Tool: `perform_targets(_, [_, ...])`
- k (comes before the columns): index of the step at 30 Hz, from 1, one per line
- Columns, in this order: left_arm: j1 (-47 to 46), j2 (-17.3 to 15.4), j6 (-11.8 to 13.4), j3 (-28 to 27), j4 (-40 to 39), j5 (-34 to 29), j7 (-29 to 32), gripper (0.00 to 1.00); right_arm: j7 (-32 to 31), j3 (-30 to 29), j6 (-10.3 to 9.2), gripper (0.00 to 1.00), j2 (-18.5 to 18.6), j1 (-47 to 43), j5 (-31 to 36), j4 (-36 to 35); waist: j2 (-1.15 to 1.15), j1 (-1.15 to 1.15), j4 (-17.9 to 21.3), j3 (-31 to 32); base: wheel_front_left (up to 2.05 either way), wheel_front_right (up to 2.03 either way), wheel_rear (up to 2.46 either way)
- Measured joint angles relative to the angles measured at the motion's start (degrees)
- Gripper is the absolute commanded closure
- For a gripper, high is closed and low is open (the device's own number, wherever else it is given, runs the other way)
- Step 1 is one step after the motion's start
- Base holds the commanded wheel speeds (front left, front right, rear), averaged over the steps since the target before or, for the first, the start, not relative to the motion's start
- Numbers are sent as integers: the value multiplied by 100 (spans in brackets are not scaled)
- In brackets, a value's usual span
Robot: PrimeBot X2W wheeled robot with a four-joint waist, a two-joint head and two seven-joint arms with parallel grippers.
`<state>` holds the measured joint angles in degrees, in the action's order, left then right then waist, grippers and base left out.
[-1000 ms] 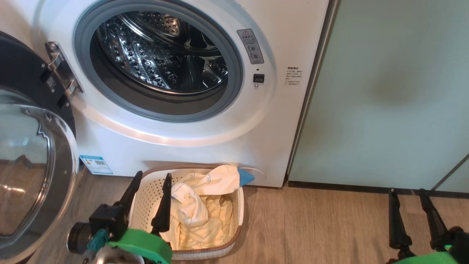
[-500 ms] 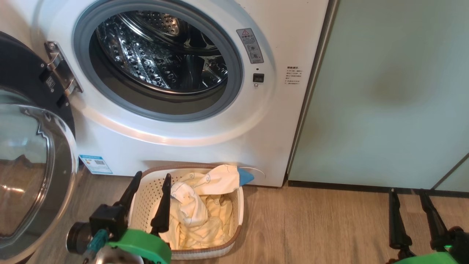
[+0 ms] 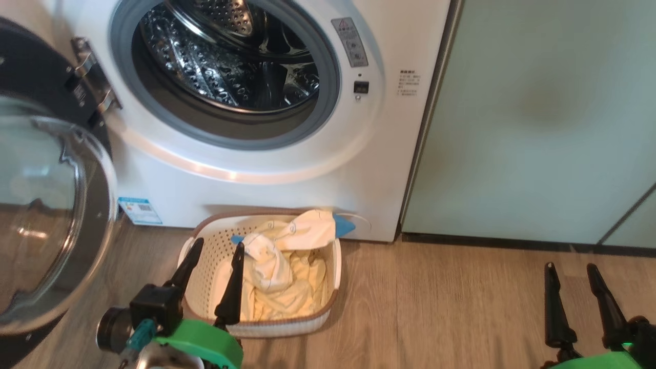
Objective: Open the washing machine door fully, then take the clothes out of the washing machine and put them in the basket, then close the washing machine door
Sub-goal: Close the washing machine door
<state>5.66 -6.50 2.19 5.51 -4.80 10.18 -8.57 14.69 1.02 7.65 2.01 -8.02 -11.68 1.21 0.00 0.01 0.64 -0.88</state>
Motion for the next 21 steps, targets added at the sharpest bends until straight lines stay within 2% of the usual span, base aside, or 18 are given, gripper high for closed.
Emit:
perform_targets(9, [3,-38,8,14,10,0,-2,0,0,-18,0,0,0,-4,-44,8,0,-2,-19,-15,-135,134,1])
perform_targets(21, [1,-96,52,33,8,0,-58,0,0,-47,0,0,-4,-3,-43,22,0,-1,-45,-20,-16,16,0])
